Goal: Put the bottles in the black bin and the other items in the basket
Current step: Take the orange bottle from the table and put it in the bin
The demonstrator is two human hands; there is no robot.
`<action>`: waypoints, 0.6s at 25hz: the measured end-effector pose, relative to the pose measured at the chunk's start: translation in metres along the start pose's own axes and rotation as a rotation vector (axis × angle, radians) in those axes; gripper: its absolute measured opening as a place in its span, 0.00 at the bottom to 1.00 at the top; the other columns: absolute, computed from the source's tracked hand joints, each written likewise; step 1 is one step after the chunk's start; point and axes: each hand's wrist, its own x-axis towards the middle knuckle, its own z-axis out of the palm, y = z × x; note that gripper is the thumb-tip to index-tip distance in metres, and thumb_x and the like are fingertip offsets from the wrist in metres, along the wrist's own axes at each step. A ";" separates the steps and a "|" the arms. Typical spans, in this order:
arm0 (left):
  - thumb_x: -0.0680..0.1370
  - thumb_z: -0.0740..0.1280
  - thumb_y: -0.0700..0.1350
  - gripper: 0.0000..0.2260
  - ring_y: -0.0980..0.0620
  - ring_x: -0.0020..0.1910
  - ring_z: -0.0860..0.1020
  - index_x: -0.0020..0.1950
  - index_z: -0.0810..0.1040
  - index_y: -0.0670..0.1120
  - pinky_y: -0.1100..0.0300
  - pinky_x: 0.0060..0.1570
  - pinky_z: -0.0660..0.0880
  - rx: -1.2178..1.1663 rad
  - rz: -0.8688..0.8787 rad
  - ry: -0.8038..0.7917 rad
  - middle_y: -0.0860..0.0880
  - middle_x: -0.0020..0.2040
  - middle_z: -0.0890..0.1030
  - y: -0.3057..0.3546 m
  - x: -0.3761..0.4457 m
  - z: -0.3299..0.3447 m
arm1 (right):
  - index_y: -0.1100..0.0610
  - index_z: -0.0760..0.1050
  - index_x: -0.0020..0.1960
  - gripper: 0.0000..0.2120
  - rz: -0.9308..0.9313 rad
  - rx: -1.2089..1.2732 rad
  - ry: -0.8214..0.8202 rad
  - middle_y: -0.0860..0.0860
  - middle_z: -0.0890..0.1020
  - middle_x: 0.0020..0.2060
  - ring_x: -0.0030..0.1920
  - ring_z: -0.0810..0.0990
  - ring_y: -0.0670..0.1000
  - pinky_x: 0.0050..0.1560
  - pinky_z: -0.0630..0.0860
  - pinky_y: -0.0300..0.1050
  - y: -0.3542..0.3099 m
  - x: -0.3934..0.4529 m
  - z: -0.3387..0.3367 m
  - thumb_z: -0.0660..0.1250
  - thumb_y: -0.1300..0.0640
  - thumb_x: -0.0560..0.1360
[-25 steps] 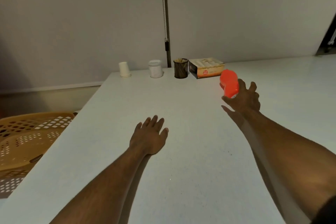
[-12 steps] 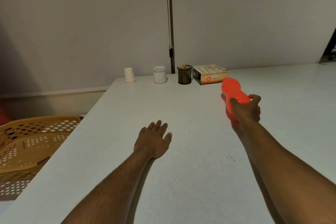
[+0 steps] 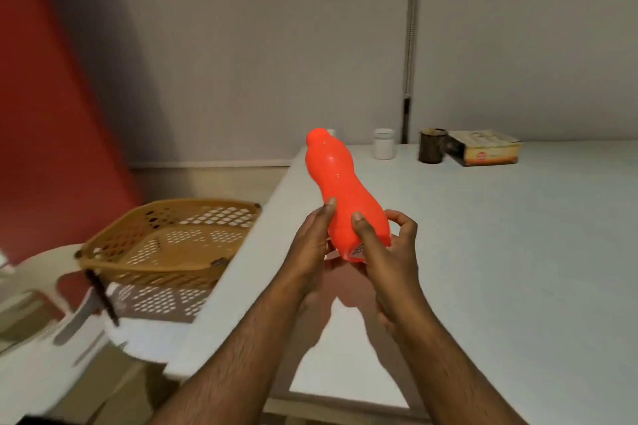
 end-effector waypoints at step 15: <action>0.73 0.73 0.49 0.24 0.44 0.55 0.82 0.68 0.72 0.53 0.48 0.46 0.82 0.007 -0.143 0.822 0.45 0.62 0.80 -0.111 -0.261 -0.495 | 0.49 0.66 0.72 0.31 -0.332 -0.897 -0.882 0.50 0.68 0.73 0.72 0.67 0.51 0.68 0.65 0.48 0.200 -0.245 0.256 0.59 0.34 0.74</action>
